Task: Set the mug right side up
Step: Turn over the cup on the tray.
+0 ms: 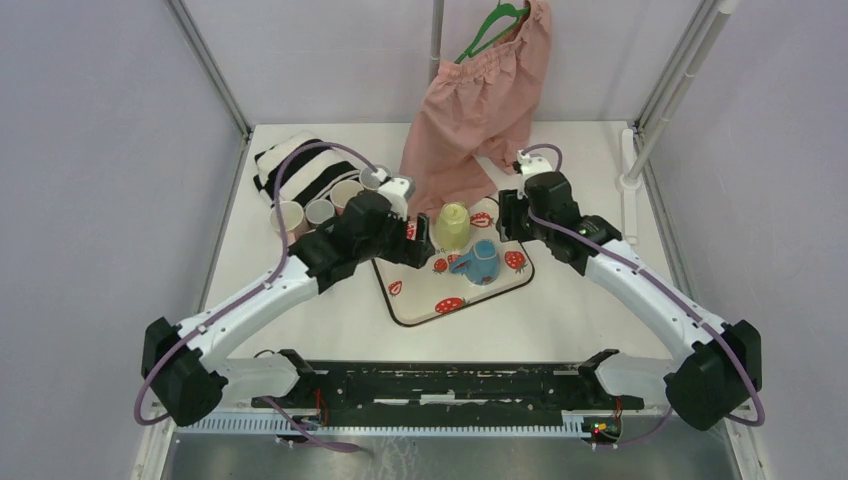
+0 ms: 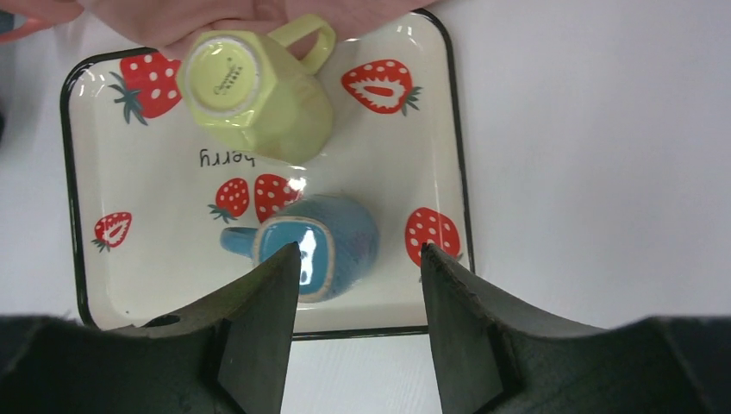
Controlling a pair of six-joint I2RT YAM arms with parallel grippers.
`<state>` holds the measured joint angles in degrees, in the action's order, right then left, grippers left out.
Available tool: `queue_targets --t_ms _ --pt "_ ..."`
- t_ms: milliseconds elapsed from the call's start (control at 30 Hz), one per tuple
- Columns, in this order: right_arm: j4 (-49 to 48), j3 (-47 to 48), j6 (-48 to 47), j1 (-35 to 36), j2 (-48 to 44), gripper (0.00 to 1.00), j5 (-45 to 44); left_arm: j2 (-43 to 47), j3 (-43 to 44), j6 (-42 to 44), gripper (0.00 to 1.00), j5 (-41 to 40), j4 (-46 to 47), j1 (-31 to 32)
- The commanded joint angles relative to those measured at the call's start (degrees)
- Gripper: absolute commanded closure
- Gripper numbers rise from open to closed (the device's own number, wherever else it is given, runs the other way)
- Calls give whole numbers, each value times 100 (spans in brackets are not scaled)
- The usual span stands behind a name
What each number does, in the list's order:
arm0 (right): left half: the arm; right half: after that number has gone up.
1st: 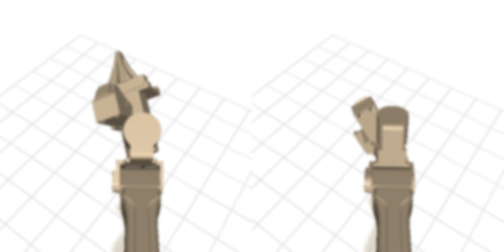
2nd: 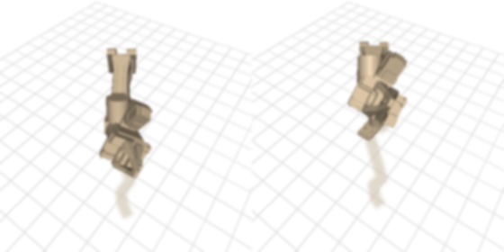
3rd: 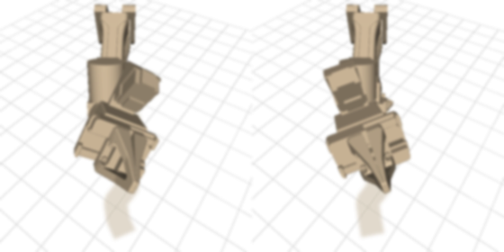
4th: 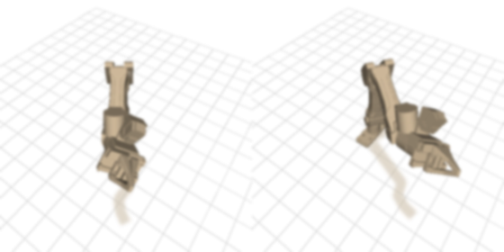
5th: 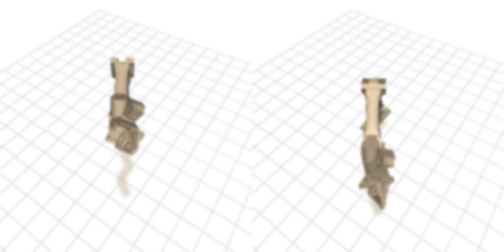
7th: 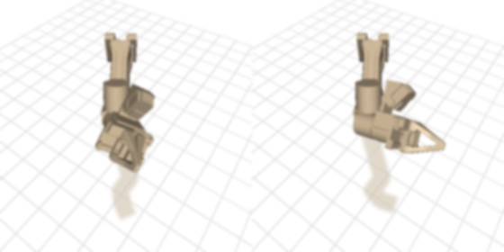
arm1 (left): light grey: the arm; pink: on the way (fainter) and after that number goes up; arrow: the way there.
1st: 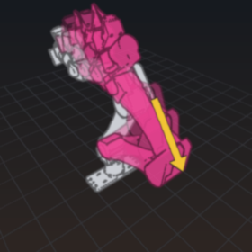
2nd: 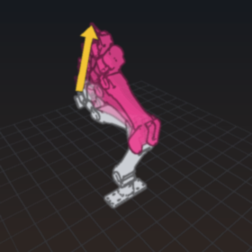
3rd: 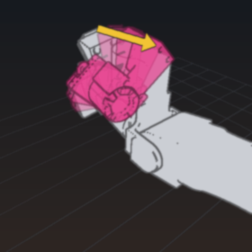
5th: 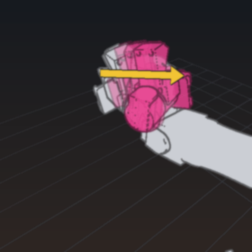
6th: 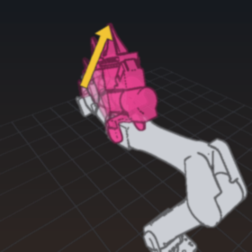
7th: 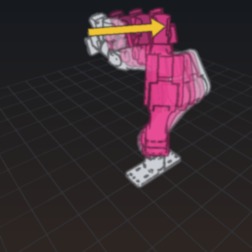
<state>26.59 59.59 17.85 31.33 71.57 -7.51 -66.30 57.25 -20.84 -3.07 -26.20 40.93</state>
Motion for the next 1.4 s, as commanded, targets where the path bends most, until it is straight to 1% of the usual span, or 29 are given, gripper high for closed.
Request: queue_targets --t_ms 0,133,200,300,400,533,600,667,833,967,1133,1200,1367 --pt "-351 -347 185 -281 -490 41 34 -624 227 585 10 849 833 397" --pt "-493 -672 -45 -342 -835 41 161 -1308 474 1310 10 1056 886 615" --pt "-590 -855 -117 -354 -1044 40 134 -1522 448 1720 10 1379 1072 618" --pt "-688 -1099 -269 -351 -1329 40 62 -1570 366 2114 9 1645 1412 618" --pt "-653 -1232 -459 -355 -1476 39 55 -1602 309 2752 10 1893 1557 617" --pt "-752 -1457 -720 -357 -1694 38 351 -1882 346 3665 12 2630 1567 618" --pt "-794 -1582 -751 -350 -1828 38 359 -2051 400 3925 12 2870 1573 618" --pt "-874 -1836 -778 -355 -2150 38 370 -2318 567 3944 12 2898 1644 618" --pt "-883 -2058 -762 -359 -2389 38 403 -2361 509 4182 14 2679 1844 618" --pt "-841 -2118 -748 -364 -2448 38 426 -2573 546 4690 15 2718 1714 618" --pt "-872 -2193 -717 -360 -2505 38 425 -2899 775 5326 20 2850 1421 618" --pt "-865 -2198 -703 -356 -2493 38 439 -2995 823 5399 22 2810 1435 612" --pt "-809 -2209 -724 -354 -2502 38 463 -3176 934 5477 24 2792 1527 609"
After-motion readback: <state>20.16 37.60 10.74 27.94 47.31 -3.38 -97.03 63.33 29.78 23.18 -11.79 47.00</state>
